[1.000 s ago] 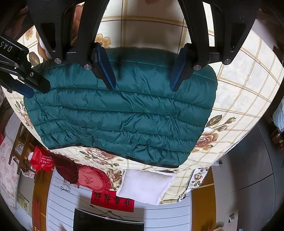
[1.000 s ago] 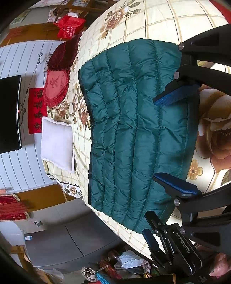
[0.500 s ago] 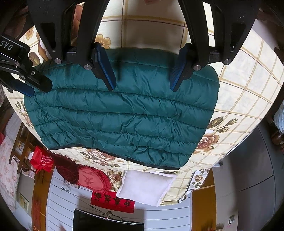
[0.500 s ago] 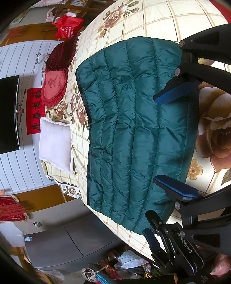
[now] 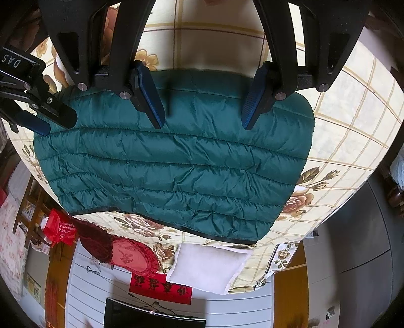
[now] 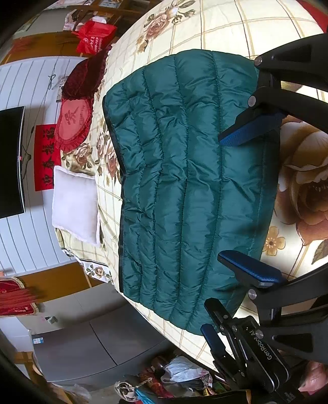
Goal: Fold large clothes
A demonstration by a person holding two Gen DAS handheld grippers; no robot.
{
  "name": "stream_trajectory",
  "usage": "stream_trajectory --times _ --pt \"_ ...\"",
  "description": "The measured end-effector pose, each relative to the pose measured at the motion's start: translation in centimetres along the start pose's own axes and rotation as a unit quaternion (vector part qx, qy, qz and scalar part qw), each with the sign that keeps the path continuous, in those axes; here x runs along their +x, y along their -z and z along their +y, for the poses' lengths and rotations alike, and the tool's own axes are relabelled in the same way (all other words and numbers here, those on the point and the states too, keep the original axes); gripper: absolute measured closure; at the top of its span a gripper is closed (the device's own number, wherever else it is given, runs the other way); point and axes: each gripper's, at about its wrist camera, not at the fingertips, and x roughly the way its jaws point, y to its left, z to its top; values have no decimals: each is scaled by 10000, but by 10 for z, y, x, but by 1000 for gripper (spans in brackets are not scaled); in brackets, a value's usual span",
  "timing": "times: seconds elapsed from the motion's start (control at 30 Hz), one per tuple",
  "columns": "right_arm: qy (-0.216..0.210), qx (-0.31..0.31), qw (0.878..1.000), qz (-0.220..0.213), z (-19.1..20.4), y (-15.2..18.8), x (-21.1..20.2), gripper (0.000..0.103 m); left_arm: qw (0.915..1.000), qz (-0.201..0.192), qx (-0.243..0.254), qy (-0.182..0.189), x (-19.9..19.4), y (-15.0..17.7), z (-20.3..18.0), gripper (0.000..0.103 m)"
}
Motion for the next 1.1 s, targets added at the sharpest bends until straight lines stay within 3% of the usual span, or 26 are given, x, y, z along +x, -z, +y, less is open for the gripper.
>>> stream_trajectory --times 0.83,1.1 --pt "-35 27 10000 17 1 1 2 20 10000 27 38 29 2 2 -1 40" --pt "-41 62 10000 30 2 2 3 20 9997 -167 154 -13 0 3 -2 40"
